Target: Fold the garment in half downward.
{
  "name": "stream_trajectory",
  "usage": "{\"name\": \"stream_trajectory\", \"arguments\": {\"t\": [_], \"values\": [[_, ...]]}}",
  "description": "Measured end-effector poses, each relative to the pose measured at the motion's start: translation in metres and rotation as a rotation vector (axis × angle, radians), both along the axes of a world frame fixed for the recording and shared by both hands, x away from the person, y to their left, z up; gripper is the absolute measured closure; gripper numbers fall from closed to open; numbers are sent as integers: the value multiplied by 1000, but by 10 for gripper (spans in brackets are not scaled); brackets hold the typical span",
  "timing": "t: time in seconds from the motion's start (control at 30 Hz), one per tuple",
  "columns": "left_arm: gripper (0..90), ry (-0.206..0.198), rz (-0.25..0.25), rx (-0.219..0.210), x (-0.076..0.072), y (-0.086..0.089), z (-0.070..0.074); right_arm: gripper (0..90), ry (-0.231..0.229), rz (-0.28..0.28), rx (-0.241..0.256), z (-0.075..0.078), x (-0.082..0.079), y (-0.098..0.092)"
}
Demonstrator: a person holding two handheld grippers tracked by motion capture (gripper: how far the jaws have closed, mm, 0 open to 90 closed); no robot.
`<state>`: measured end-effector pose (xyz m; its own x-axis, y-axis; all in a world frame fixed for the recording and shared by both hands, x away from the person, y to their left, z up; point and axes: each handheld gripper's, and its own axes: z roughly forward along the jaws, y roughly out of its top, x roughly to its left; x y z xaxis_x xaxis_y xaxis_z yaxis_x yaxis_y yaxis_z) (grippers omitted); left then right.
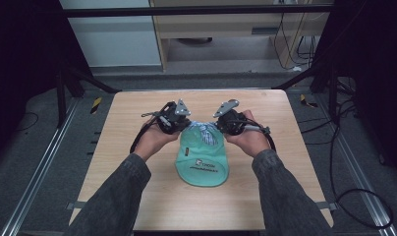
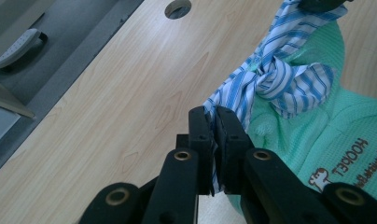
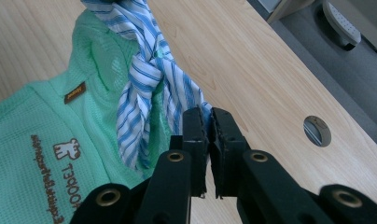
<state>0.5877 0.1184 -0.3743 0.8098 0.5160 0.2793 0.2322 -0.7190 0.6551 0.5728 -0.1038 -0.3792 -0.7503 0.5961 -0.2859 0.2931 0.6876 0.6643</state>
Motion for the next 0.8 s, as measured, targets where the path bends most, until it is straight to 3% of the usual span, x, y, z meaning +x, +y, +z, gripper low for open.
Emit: {"name": "stream_trajectory", "arguments": {"t": [0.43, 0.6, 0.8], "values": [[861, -11, 28, 13, 22, 2, -2, 850, -20, -26, -14, -6, 21, 8], [860, -41, 28, 26, 14, 3, -4, 851, -44, -10, -25, -7, 18, 11], [860, -50, 29, 23, 6, 3, -6, 850, -52, -3, -20, -7, 10, 12]]}}
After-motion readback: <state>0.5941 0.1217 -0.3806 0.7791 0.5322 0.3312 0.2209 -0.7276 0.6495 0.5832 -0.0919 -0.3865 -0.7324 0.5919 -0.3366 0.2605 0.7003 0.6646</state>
